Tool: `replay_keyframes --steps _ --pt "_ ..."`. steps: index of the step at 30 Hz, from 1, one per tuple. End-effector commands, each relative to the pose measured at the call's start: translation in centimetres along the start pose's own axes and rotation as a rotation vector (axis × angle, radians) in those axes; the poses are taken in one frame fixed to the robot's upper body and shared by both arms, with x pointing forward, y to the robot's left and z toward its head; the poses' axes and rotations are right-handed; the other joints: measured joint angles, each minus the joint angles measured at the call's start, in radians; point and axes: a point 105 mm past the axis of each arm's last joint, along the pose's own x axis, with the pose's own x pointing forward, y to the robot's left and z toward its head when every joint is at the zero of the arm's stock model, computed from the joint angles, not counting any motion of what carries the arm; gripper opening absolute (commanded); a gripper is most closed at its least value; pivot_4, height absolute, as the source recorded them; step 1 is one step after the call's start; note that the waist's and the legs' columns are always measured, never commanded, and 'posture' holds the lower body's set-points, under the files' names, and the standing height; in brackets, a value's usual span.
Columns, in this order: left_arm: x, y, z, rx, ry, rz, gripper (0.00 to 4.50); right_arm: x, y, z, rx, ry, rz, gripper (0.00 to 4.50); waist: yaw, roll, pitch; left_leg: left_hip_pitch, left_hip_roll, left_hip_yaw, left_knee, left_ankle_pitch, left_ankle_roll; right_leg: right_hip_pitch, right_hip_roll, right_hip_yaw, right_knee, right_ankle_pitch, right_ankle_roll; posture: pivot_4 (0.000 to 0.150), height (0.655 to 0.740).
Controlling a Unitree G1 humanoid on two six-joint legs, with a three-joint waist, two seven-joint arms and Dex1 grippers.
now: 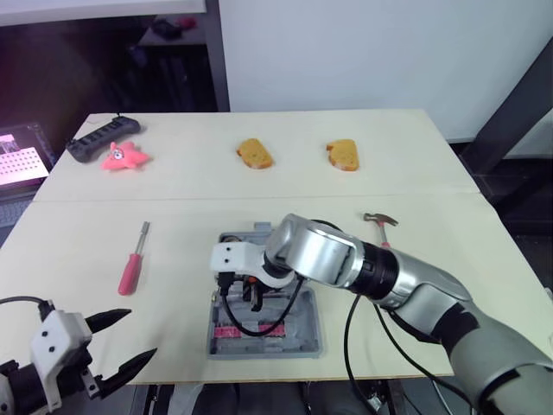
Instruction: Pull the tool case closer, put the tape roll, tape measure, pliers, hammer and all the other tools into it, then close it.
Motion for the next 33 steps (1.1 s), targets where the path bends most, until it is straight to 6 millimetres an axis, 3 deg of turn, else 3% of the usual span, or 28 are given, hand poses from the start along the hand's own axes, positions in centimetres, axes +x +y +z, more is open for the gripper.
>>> replay_keyframes --steps 1,16,33 --pt "-0.2 -0.2 0.7 0.037 -0.012 -0.001 4.50 0.2 -0.1 0.4 -0.013 -0.021 -0.013 0.08 0.000 0.000 0.000 0.000 0.000 0.000 0.000 0.000 0.000 0.000 0.000 0.000 0.000 0.000 0.000 0.150 0.7400" --pt "-0.3 0.1 1.2 0.051 -0.009 0.009 4.50 1.7 -0.1 -0.7 -0.016 0.009 -0.026 0.08 -0.026 0.000 0.000 0.000 0.000 0.000 0.000 0.000 0.000 0.000 0.000 0.000 0.000 0.000 0.000 0.150 0.7400" --pt "-1.1 0.8 1.3 0.054 0.011 0.049 4.50 2.2 -0.8 1.0 -0.058 -0.020 -0.046 0.08 -0.030 0.000 0.000 0.000 0.000 0.000 -0.001 0.000 0.000 -0.001 0.000 0.000 0.000 0.000 0.000 0.150 0.7400"
